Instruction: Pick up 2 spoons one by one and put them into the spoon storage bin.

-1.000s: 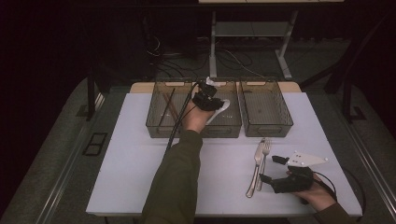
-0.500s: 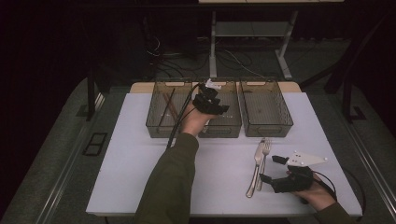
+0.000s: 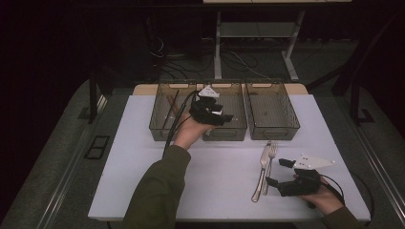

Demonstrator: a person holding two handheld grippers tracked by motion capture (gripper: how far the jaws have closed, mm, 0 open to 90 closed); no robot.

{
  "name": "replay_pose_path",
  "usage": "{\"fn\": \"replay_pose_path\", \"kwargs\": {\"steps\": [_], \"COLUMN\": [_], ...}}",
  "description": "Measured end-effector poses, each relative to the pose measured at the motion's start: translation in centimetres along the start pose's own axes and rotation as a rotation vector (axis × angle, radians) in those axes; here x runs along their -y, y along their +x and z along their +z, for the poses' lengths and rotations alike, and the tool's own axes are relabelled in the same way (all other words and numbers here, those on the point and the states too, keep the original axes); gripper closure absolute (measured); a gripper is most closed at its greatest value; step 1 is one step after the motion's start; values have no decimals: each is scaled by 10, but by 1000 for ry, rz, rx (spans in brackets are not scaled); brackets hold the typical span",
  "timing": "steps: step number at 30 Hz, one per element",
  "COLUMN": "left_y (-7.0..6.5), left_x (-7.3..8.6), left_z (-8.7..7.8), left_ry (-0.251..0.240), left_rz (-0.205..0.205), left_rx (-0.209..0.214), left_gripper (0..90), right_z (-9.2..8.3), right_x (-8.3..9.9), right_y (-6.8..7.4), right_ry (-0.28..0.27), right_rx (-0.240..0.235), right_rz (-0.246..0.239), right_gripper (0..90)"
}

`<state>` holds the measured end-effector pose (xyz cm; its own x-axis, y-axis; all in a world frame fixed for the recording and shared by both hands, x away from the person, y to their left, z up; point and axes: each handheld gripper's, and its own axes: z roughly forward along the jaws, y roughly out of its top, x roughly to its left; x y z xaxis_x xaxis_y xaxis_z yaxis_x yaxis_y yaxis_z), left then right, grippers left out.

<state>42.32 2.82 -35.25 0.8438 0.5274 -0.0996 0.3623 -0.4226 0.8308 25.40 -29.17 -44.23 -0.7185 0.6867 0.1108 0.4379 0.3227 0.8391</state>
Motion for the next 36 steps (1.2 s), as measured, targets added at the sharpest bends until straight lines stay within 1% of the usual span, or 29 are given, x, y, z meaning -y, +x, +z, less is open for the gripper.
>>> {"fn": "replay_pose_path", "kwargs": {"steps": [2, 4, 6, 8, 13, 15, 17, 20, 22, 24, 26, 28, 30, 32, 36], "left_y": [-6, -9, -13, -17, -25, -28, -30, -34, -36, -39, -41, -43, -44, -45, -45], "left_x": [6, 11, 20, 28, 50, 58, 67, 81, 91, 101, 110, 117, 124, 130, 142], "left_z": [-6, -11, -18, -24, -38, -43, -49, -55, -60, -64, -69, -74, -79, -84, -92], "left_ry": [-3, -12, -7, -11, 11, 18, 8, 9, 7, -13, -28, -24, -28, -35, -39], "left_rz": [17, 22, 30, 32, 64, 64, 61, 62, 70, 54, 59, 62, 57, 56, 39], "left_rx": [3, 5, 11, 11, 0, -11, -9, -7, -6, -3, -1, -12, -16, -29, -32], "left_gripper": [355, 347, 324, 308, 269, 253, 243, 233, 227, 221, 219, 202, 197, 194, 188], "right_z": [0, 0, 0, 0, 0, 0, 0, 0, 0, 0, 0, 0, 0, 0, 0], "right_x": [0, 0, 0, 1, 1, 1, 1, 1, 2, 2, 2, 2, 2, 2, 2], "right_y": [0, 0, -1, -1, -4, -4, -5, -6, -6, -6, -6, -6, -5, -4, -3], "right_ry": [1, 0, 0, -1, -2, 5, 10, 8, 9, 7, 9, 11, 16, 15, 19], "right_rx": [1, 1, 3, 5, 9, 8, 14, 18, 24, 28, 31, 33, 34, 32, 30], "right_rz": [-2, -2, 0, 4, 14, 23, 21, 20, 20, 17, 18, 18, 17, 14, 14], "right_gripper": [125, 125, 125, 125, 125, 125, 125, 125, 125, 125, 125, 125, 125, 125, 125]}}
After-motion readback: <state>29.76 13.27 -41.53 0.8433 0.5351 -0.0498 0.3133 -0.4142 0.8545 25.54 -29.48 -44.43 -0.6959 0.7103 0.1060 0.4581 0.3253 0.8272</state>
